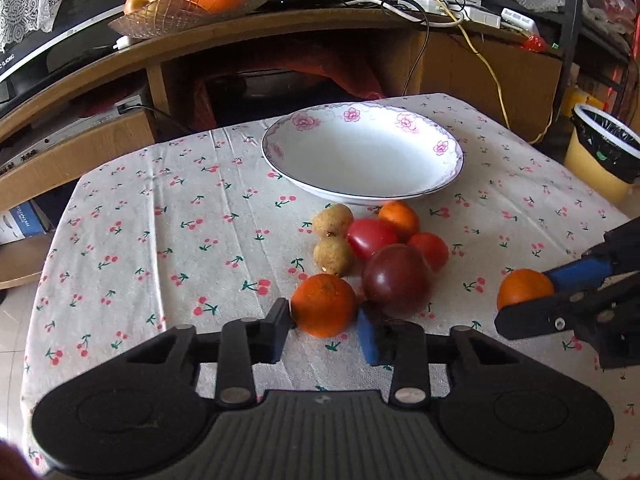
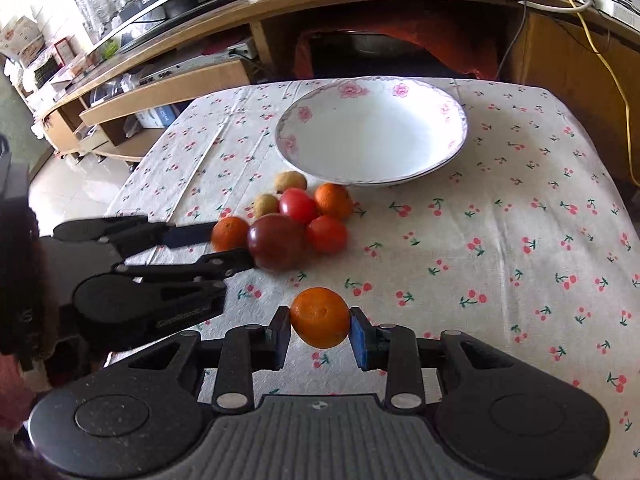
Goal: Organize fruits
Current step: 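Carry both mandarins over the white bowl and open both tools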
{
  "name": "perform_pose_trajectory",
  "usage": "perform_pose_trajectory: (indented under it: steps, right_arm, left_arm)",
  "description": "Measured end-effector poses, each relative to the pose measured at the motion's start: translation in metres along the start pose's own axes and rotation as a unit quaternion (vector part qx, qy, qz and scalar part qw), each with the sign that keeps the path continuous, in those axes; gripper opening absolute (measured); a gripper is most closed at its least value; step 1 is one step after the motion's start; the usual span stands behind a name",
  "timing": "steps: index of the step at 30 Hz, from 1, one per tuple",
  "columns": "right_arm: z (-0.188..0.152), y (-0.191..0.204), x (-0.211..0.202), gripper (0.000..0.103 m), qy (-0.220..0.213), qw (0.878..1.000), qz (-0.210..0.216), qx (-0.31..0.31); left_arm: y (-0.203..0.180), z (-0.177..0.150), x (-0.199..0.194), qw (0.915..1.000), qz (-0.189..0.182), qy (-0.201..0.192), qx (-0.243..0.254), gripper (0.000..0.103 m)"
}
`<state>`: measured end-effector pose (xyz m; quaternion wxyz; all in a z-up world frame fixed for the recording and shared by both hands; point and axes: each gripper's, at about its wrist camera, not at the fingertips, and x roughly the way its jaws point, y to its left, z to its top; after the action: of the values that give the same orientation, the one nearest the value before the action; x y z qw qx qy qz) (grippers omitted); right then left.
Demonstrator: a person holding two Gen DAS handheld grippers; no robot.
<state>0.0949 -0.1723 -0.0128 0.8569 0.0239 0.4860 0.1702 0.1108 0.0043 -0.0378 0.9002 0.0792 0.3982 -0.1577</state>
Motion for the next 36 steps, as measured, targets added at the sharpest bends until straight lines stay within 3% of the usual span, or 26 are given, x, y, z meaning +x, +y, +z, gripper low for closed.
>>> perform_pose_trajectory:
  steps: [8, 13, 25, 36]
  right_arm:
    - [0.011, -0.004, -0.004, 0.026, -0.016, 1.000, -0.002, 0.002]
    - [0.030, -0.007, -0.002, 0.026, -0.035, 0.999, 0.000, -0.001]
    - [0.066, -0.023, 0.024, 0.026, -0.055, 0.998, -0.009, -0.008]
    - [0.063, -0.032, 0.025, 0.026, -0.051, 0.999, -0.007, 0.002]
  left_arm:
    - [0.010, 0.014, -0.006, 0.9990, -0.026, 0.036, -0.009, 0.042]
    - [0.009, 0.030, -0.012, 0.9989, -0.037, 0.019, -0.021, 0.042]
    - [0.018, 0.066, 0.011, 0.9990, -0.018, -0.002, -0.041, 0.042]
    - [0.018, 0.039, 0.006, 0.9994, -0.011, 0.015, -0.027, 0.042]
